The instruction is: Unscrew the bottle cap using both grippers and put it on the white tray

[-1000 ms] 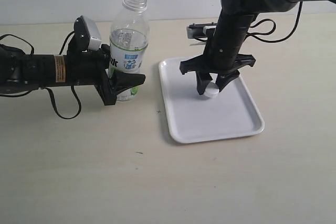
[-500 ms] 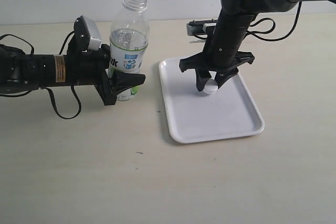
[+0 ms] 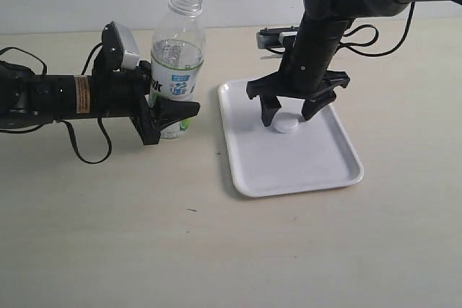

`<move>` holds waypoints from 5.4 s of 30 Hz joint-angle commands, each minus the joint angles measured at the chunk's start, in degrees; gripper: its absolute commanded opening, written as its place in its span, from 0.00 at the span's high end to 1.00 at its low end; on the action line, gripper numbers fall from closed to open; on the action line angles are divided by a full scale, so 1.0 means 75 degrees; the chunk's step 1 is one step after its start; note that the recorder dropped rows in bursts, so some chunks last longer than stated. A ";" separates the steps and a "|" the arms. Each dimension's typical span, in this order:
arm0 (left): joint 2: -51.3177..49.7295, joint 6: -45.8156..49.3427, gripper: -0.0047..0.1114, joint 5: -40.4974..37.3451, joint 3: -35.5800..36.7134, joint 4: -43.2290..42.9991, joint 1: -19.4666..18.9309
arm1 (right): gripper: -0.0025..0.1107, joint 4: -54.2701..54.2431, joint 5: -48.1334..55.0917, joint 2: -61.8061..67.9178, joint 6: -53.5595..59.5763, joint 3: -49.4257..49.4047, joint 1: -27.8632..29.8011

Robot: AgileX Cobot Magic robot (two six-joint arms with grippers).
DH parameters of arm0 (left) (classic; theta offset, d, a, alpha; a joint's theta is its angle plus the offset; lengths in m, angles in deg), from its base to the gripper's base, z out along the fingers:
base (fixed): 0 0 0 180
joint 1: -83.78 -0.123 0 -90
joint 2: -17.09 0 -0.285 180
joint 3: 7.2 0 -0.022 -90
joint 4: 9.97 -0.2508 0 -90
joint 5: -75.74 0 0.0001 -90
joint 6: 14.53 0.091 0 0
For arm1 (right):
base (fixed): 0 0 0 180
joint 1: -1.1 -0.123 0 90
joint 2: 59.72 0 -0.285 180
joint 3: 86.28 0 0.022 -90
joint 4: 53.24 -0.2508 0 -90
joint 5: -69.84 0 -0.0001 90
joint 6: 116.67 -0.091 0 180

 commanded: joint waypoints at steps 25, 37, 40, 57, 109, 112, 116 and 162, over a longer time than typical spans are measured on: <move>-0.1173 0.0538 0.96 0.1669 0.0005 0.1284 -0.0021 | 0.33 0.0285 -0.0227 -0.5281 0.0277 0.0028 -0.0017; -0.1430 0.0568 0.95 0.1669 -0.0010 0.1284 -0.0007 | 0.33 0.0368 -0.0362 -0.5691 0.0277 0.0028 -0.0017; -0.1430 0.0568 0.83 0.1669 -0.0010 0.1284 -0.0007 | 0.33 0.0368 -0.0379 -0.5691 0.0277 0.0028 -0.0017; -0.1208 0.0316 0.30 0.1669 -0.0010 0.1156 -0.0021 | 0.33 0.0599 -0.0378 -0.5691 0.0277 0.0028 -0.0017; -0.0298 -0.2909 0.30 0.1669 -0.0010 -0.2773 -0.2830 | 0.33 0.0776 -0.0387 -0.5529 0.0277 0.0028 -0.0017; -0.0185 -0.4516 0.30 0.1669 -0.0010 -0.2824 -0.2830 | 0.33 0.0776 -0.0389 -0.5618 0.0277 0.0028 -0.0017; 0.0204 -0.5286 0.30 0.1669 0.0047 -0.2884 -0.2830 | 0.33 0.0814 -0.0403 -0.5783 0.0277 0.0028 -0.0017; 0.5624 -1.0455 0.96 0.1669 0.1629 -0.3159 -0.2824 | 0.95 -0.0947 0.0820 -1.1087 0.0574 -0.3673 -0.0017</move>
